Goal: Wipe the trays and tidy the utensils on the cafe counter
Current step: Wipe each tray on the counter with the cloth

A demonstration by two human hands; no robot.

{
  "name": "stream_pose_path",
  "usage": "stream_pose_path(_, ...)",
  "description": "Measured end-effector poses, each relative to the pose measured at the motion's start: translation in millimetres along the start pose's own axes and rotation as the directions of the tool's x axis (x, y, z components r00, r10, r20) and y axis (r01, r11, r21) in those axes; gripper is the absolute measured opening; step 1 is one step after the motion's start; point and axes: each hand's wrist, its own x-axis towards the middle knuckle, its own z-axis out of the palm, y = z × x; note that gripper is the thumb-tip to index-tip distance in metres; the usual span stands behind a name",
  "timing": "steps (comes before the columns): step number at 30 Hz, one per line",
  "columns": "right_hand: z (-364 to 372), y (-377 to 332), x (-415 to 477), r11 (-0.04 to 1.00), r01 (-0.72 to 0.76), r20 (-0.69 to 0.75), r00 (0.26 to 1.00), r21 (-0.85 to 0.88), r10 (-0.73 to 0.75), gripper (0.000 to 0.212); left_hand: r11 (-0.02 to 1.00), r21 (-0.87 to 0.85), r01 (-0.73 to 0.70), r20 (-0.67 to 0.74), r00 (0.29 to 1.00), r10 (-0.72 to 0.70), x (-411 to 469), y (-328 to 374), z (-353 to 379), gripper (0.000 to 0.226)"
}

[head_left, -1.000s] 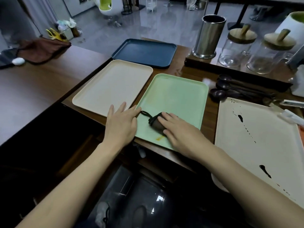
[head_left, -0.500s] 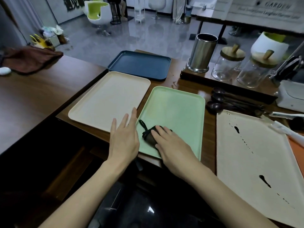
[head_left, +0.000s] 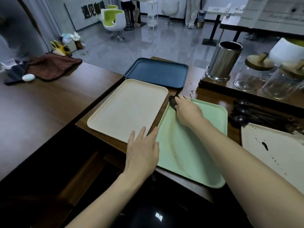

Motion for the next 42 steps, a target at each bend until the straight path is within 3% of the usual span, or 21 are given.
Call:
stream_pose_path(5, -4.7, -4.7, -12.6, 0.999, 0.014, 0.007, 1.0, 0.029, -0.014, 0.037, 0.999, 0.038, 0.01, -0.013, 1.0, -0.01, 1.1, 0.0, 5.1, 0.055)
stream_pose_path(11, 4.7, -31.5, -108.7, 0.973, 0.214, -0.009, 0.977, 0.091, -0.214, 0.046, 0.999, 0.054, 0.001, -0.046, 0.999, 0.001, 0.9, 0.2, 12.8, 0.056)
stream_pose_path(16, 11.8, -32.4, -157.9, 0.972, 0.224, -0.024, 0.975, 0.065, -0.223, 0.046, 1.0, 0.024, 0.006, -0.036, 0.999, -0.005, 1.5, -2.1, 10.4, 0.056)
stream_pose_path(18, 10.3, -30.0, -174.0, 0.977, 0.207, -0.074, 0.976, 0.052, -0.203, 0.045, 1.0, 0.019, -0.001, -0.034, 0.999, 0.001, 0.4, -2.3, 8.2, 0.058)
stream_pose_path(22, 10.5, -9.0, -193.7, 0.983, 0.159, 0.017, 0.987, 0.088, -0.161, 0.049, 1.0, 0.022, -0.011, -0.028, 1.0, 0.012, 0.0, -0.9, 3.8, 0.058)
stream_pose_path(26, 9.0, 16.8, -195.9, 0.999, 0.038, -0.065, 0.997, 0.004, -0.038, 0.05, 1.0, 0.025, -0.01, -0.022, 1.0, 0.01, -0.2, -0.8, 2.3, 0.06)
stream_pose_path(30, 0.3, 17.0, -183.0, 0.996, -0.083, -0.042, 0.996, -0.016, 0.082, 0.05, 1.0, 0.022, -0.012, -0.014, 1.0, 0.012, 0.2, -0.3, 2.5, 0.06)
stream_pose_path(32, -0.1, 0.1, -183.1, 0.999, -0.029, -0.056, 0.998, -0.024, 0.028, 0.049, 1.0, 0.029, -0.006, -0.014, 1.0, 0.007, 0.2, 0.3, 3.2, 0.06)
stream_pose_path(36, 13.0, -45.0, -195.4, 0.975, 0.215, -0.046, 0.976, 0.061, -0.212, 0.046, 0.999, 0.048, -0.01, -0.025, 1.0, 0.011, 0.5, 0.2, 4.1, 0.058)
stream_pose_path(42, 6.2, -21.2, -208.9, 0.971, 0.206, 0.019, 0.978, 0.119, -0.21, 0.049, 1.0, 0.027, -0.004, -0.022, 1.0, 0.005, -0.5, 1.1, 1.0, 0.058)
